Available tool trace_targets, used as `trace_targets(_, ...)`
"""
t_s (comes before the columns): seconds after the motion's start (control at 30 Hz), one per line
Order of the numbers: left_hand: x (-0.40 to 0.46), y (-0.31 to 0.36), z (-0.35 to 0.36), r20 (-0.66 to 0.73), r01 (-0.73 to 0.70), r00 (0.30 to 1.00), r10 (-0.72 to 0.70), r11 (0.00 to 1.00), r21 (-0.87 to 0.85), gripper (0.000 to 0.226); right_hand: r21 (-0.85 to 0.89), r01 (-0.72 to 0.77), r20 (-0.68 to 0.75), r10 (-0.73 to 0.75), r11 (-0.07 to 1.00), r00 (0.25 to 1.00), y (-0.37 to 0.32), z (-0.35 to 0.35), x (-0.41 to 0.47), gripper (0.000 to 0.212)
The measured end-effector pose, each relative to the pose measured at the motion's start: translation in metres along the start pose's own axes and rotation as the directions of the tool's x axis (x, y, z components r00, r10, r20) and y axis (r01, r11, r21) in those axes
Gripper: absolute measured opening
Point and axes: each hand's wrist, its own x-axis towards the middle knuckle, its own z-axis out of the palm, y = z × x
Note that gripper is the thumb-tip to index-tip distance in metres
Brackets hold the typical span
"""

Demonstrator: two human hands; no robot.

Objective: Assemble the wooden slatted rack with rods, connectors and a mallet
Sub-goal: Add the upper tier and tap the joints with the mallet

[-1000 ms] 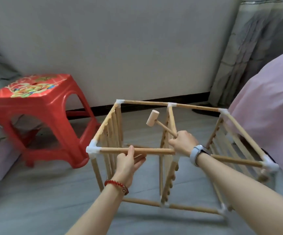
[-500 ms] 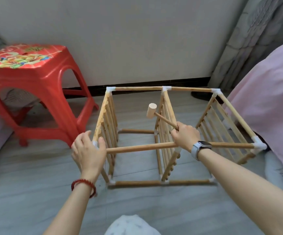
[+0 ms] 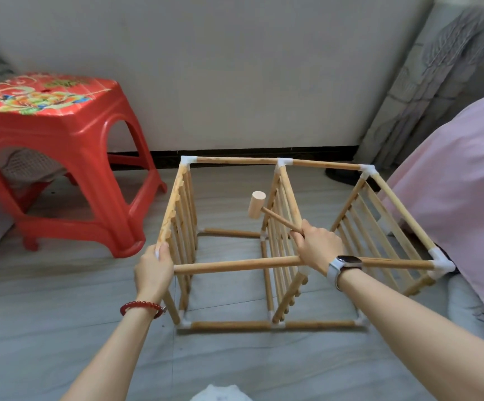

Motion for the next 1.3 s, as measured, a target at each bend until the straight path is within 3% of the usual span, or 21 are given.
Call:
trace_targets(0.13,-0.005,-0.007,-0.001,0.032,0.034,0.999,-0.034,0.999,0.022,0.037,-0.069,0.0,-0.016,-0.001,0.998,1.0,-0.008,-0.005,0.005,0.031)
trace_targets(0.2,-0.01,-0.009,-0.002,0.05,0.029,0.998,-0.03,0.999,0.023,0.037,-0.064,0.023,-0.104,-0.029,0.998,0.994,-0.007,-0.01,0.003,0.03)
trace_targets(0.27,-0.009,-0.009,-0.004,0.035,0.036,0.999,-0.037,0.999,0.03,0.037,0.082,0.038,-0.267,-0.015,0.996,0.963,-0.004,-0.018,-0.004,0.026)
trace_targets(0.33,-0.005,-0.013,-0.007,0.021,0.049,0.999,-0.05,0.998,0.044,0.037,0.36,0.058,-0.335,0.071,0.931,0.94,0.002,-0.027,-0.022,0.022)
trace_targets(0.4,-0.006,-0.016,-0.007,0.008,0.061,0.998,-0.061,0.995,0.081,0.037,0.494,0.044,-0.257,0.098,0.868,0.961,0.013,-0.029,-0.049,0.02)
trace_targets(0.5,-0.015,-0.01,-0.006,-0.011,0.069,0.998,-0.068,0.989,0.13,0.036,0.393,0.005,-0.171,0.068,0.919,0.983,0.04,-0.041,-0.086,0.023)
trace_targets(0.6,-0.026,0.003,-0.005,-0.087,0.021,0.996,-0.002,0.977,0.213,0.034,0.503,0.108,-0.428,0.138,0.857,0.893,0.052,-0.076,-0.104,0.017)
trace_targets(0.67,-0.034,0.004,0.001,-0.138,-0.147,0.968,0.209,0.921,0.36,0.031,0.564,0.205,-0.593,0.22,0.8,0.774,0.047,-0.083,-0.126,0.014)
trace_targets(0.7,-0.037,0.004,0.008,-0.122,-0.256,0.935,0.333,0.871,0.42,0.029,0.58,0.201,-0.583,0.231,0.789,0.779,0.044,-0.075,-0.139,0.013)
trace_targets(0.73,-0.042,0.003,0.014,-0.08,-0.361,0.893,0.443,0.81,0.462,0.026,0.572,0.135,-0.491,0.207,0.809,0.846,0.039,-0.058,-0.15,0.011)
trace_targets(0.77,-0.049,0.005,0.02,-0.018,-0.452,0.85,0.527,0.746,0.489,0.024,0.485,0.026,-0.318,0.149,0.874,0.936,0.036,-0.039,-0.161,0.01)
trace_targets(0.8,-0.054,0.009,0.024,0.063,-0.525,0.814,0.578,0.683,0.507,0.03,0.352,-0.039,-0.145,0.096,0.935,0.985,0.035,-0.025,-0.167,0.011)
trace_targets(0.83,-0.058,0.013,0.027,0.138,-0.579,0.783,0.607,0.629,0.52,0.04,0.288,-0.052,-0.079,0.078,0.956,0.994,0.038,-0.017,-0.166,0.013)
trace_targets(0.9,-0.063,0.02,0.029,0.222,-0.638,0.736,0.64,0.544,0.545,0.052,0.433,-0.005,-0.225,0.113,0.902,0.968,0.043,-0.027,-0.157,0.012)
trace_targets(0.97,-0.061,0.025,0.027,0.273,-0.617,0.761,0.588,0.527,0.585,0.054,0.577,0.154,-0.474,0.175,0.802,0.863,0.038,-0.05,-0.152,0.009)
trace_targets(1.0,-0.06,0.022,0.025,0.292,-0.6,0.78,0.554,0.529,0.6,0.054,0.61,0.194,-0.519,0.202,0.768,0.831,0.035,-0.052,-0.154,0.009)
trace_targets(1.07,-0.062,0.016,0.023,0.293,-0.585,0.796,0.53,0.546,0.6,0.051,0.63,0.063,-0.361,0.219,0.774,0.906,0.033,-0.038,-0.161,0.012)
trace_targets(1.13,-0.066,0.016,0.019,0.308,-0.568,0.813,0.495,0.552,0.61,0.047,0.438,-0.143,-0.031,0.174,0.887,0.984,0.035,-0.017,-0.168,0.016)
trace_targets(1.17,-0.066,0.019,0.018,0.33,-0.556,0.825,0.458,0.558,0.616,0.044,0.413,-0.152,-0.001,0.167,0.898,0.986,0.038,-0.016,-0.167,0.018)
trace_targets(1.23,-0.066,0.028,0.018,0.371,-0.547,0.837,0.403,0.571,0.612,0.041,0.568,-0.066,-0.159,0.188,0.82,0.969,0.039,-0.029,-0.16,0.02)
trace_targets(1.3,-0.066,0.032,0.017,0.381,-0.534,0.845,0.375,0.588,0.607,0.042,0.675,0.095,-0.371,0.225,0.732,0.901,0.034,-0.045,-0.158,0.018)
